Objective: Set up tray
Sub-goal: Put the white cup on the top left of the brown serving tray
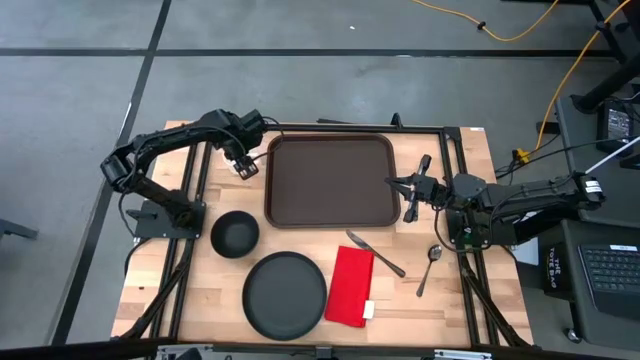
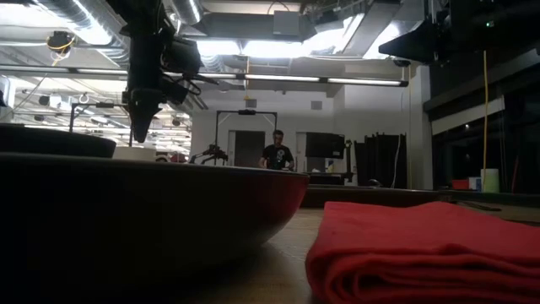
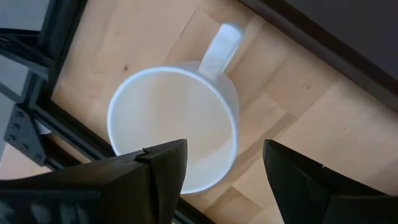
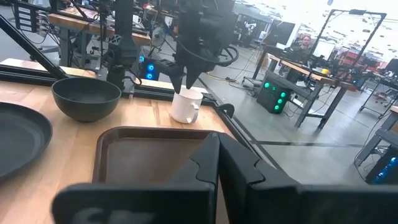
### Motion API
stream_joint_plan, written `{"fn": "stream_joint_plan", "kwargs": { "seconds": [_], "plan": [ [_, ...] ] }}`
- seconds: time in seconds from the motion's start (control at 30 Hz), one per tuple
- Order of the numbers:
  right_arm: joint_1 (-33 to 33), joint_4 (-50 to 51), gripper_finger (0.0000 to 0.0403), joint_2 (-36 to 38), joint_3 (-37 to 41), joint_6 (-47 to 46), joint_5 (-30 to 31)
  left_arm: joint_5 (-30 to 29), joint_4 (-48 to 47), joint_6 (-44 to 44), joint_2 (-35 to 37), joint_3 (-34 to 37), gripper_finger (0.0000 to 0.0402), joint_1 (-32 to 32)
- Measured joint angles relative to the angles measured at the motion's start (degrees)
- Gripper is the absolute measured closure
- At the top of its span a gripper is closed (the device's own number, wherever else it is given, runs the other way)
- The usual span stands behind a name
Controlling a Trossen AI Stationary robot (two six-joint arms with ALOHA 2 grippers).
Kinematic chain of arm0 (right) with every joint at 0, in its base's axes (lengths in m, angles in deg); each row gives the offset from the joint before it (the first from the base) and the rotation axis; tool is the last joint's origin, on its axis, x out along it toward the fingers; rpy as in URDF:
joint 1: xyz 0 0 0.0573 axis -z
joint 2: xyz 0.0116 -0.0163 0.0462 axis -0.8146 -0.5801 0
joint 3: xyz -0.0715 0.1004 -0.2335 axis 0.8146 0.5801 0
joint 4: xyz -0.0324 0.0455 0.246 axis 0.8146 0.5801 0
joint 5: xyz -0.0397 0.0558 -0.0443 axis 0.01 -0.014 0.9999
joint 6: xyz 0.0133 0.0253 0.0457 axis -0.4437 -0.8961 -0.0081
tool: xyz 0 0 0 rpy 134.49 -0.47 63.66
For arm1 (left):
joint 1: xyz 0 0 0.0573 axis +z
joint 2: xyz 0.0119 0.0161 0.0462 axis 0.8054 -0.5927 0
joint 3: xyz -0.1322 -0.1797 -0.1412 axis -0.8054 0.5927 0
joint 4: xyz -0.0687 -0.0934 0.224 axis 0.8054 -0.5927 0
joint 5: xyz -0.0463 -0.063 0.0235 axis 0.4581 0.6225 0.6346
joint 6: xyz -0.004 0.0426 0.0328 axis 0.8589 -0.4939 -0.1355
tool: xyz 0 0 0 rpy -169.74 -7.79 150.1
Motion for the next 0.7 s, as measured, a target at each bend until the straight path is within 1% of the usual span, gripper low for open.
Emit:
{"fn": "stream_joint_plan", "kwargs": {
  "seconds": [0.13,0.33,0.5,0.6,0.7],
  "plan": [
    [0.0,0.0,0.0389,0.0,0.0,0.0,0.0,1.3,0.0,-1.2,-1.7,0.0,0.0199,-0.2],
    [0.0,0.0,0.0389,0.0,0.0,0.0,0.0,1.0,0.0,-1.5,-4.9,0.0,0.0199,-0.3],
    [0.0,0.0,0.0389,0.0,0.0,0.1,0.0,0.9,0.1,-2.8,-5.6,0.0,0.0200,-0.3],
    [0.0,0.0,0.0389,0.0,0.0,0.1,0.0,0.7,0.1,-2.8,-5.6,0.0,0.0211,-0.2],
    [0.0,0.0,0.0389,0.0,0.0,0.2,0.0,0.7,0.1,-2.8,-5.6,0.0,0.0234,-0.2]
  ]
}}
